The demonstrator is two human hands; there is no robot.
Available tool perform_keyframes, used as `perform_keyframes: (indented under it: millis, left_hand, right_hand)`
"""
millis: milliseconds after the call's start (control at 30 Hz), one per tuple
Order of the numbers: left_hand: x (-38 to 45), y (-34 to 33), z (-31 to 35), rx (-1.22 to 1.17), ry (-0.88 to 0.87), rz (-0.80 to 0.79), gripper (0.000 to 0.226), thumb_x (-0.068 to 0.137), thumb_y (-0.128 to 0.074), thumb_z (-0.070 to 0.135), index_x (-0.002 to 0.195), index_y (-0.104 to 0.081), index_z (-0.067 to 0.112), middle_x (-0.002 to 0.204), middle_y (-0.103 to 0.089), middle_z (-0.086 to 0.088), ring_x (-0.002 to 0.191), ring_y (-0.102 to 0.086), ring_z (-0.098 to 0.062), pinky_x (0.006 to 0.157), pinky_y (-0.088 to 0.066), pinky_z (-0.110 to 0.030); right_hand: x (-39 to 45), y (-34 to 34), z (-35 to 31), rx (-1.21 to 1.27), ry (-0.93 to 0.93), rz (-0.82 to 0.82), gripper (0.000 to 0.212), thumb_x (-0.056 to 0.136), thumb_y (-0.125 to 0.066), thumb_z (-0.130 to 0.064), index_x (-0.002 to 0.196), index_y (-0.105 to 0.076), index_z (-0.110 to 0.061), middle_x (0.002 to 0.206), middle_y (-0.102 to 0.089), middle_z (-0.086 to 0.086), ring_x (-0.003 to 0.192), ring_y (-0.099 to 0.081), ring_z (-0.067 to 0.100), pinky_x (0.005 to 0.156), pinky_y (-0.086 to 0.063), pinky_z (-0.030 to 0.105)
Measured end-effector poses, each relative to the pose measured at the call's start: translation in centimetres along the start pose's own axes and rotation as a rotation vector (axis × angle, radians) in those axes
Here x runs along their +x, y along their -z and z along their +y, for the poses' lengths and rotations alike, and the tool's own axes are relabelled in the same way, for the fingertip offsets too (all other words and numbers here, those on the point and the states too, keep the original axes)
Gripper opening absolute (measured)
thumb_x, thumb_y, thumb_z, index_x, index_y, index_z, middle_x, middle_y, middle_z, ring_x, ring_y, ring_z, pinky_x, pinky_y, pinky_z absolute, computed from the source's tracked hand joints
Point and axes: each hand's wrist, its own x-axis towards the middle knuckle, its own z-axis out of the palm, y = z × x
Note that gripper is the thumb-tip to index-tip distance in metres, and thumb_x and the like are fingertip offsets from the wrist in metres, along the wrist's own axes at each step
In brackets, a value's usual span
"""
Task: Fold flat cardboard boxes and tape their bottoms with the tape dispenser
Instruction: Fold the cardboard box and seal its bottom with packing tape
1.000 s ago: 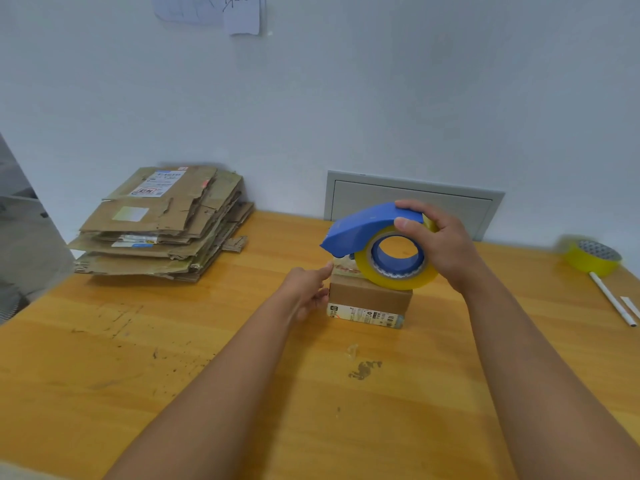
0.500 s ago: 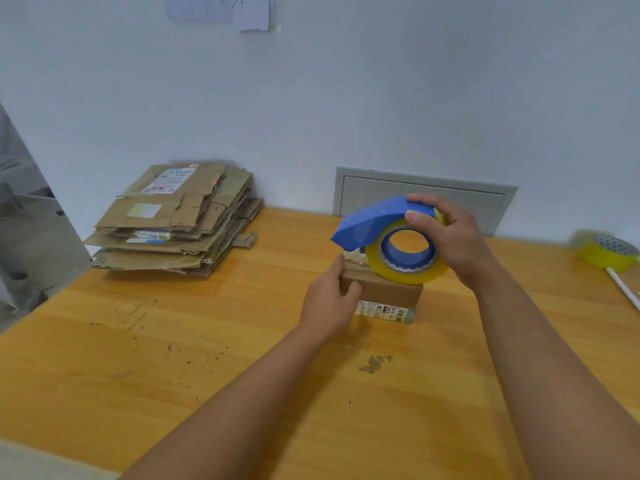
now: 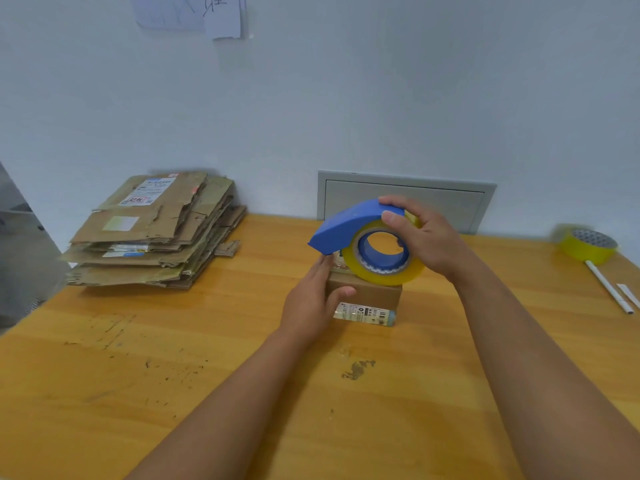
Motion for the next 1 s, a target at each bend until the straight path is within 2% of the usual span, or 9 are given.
perform_keyframes:
  millis: [67,167,333,467,667,767,833,900,1000]
  left_hand:
    - [0.2,0.0,-0.3,0.093,0.011,0.007,0.076,0.092,-0.052,0.061,0.155,-0.022,0.032,0.156,-0.029,0.022,0.131,-0.042,-0.004,0.087,-0.043,-0.022]
    - [0.1,0.0,-0.3,0.184,0.009,0.009,0.072,0.092,-0.047,0.065,0.153,-0.024,0.035,0.155,-0.033,0.019,0.122,-0.052,-0.011,0.079,-0.051,-0.031]
    - [0.1,0.2,0.0,0.279,-0.006,0.018,0.067,0.091,-0.043,0.068,0.147,-0.033,0.034,0.147,-0.041,0.021,0.106,-0.060,-0.012,0.066,-0.049,-0.030]
    - [0.0,0.3,-0.2,0.307,0.012,-0.003,0.067,0.092,-0.045,0.065,0.149,-0.034,0.031,0.157,-0.029,0.020,0.121,-0.055,-0.010,0.079,-0.049,-0.031]
    - [0.5,1.1,-0.2,0.350,-0.020,-0.061,0.067,0.094,-0.048,0.059,0.151,-0.033,0.027,0.159,-0.027,0.016,0.123,-0.053,-0.012,0.084,-0.053,-0.035]
    - [1.0,2.5,-1.4,0.365,-0.022,-0.066,0.064,0.095,-0.050,0.053,0.150,-0.033,0.024,0.158,-0.029,0.013,0.122,-0.053,-0.012,0.081,-0.051,-0.032]
    - [1.2,3.3,-2.1,0.351,-0.023,-0.092,0.063,0.096,-0.050,0.052,0.150,-0.031,0.024,0.155,-0.034,0.010,0.119,-0.054,-0.014,0.079,-0.051,-0.033]
    - [1.3,3.6,-2.5,0.337,-0.059,-0.115,0.066,0.097,-0.048,0.054,0.152,-0.027,0.024,0.153,-0.036,0.008,0.117,-0.053,-0.015,0.078,-0.047,-0.031]
    - [1.3,3.3,-2.5,0.343,-0.138,-0.154,0.078,0.093,-0.044,0.067,0.155,-0.025,0.024,0.159,-0.024,0.011,0.133,-0.036,-0.008,0.095,-0.041,-0.026]
  right_hand:
    - [0.2,0.3,0.1,-0.020,0.022,-0.024,0.028,0.096,-0.056,-0.052,0.124,-0.060,-0.049,0.119,-0.061,-0.023,0.107,-0.060,0.005,0.094,-0.050,0.032]
    - [0.2,1.1,0.1,-0.032,0.036,-0.056,0.031,0.095,-0.057,-0.051,0.125,-0.061,-0.046,0.124,-0.062,-0.015,0.114,-0.059,0.009,0.097,-0.049,0.033]
    - [0.1,2.3,-0.2,-0.036,0.035,-0.123,0.025,0.095,-0.059,-0.045,0.120,-0.062,-0.047,0.120,-0.063,-0.021,0.109,-0.060,0.001,0.088,-0.046,0.017]
    - [-0.6,4.0,0.2,-0.009,0.010,-0.095,0.023,0.098,-0.059,-0.034,0.115,-0.065,-0.049,0.113,-0.066,-0.027,0.106,-0.061,-0.004,0.081,-0.045,0.006]
    - [-1.5,3.0,0.7,0.072,0.007,0.019,0.026,0.099,-0.059,-0.027,0.111,-0.066,-0.048,0.108,-0.066,-0.032,0.098,-0.063,-0.007,0.079,-0.046,0.007]
    - [-1.5,1.4,0.2,0.102,0.013,0.041,0.022,0.092,-0.062,-0.037,0.109,-0.066,-0.051,0.107,-0.065,-0.035,0.100,-0.062,-0.008,0.082,-0.046,0.007]
    - [-1.1,0.5,-0.1,0.092,0.016,0.044,0.024,0.087,-0.060,-0.047,0.109,-0.064,-0.055,0.107,-0.064,-0.036,0.101,-0.061,-0.006,0.086,-0.047,0.014]
    - [-0.7,-0.1,-0.2,0.069,0.022,0.056,0.026,0.085,-0.058,-0.053,0.111,-0.063,-0.055,0.108,-0.062,-0.035,0.102,-0.061,0.001,0.091,-0.051,0.029]
    - [-0.6,0.1,0.0,0.044,0.029,0.053,0.032,0.083,-0.054,-0.060,0.114,-0.062,-0.055,0.106,-0.059,-0.040,0.099,-0.061,0.004,0.093,-0.055,0.043]
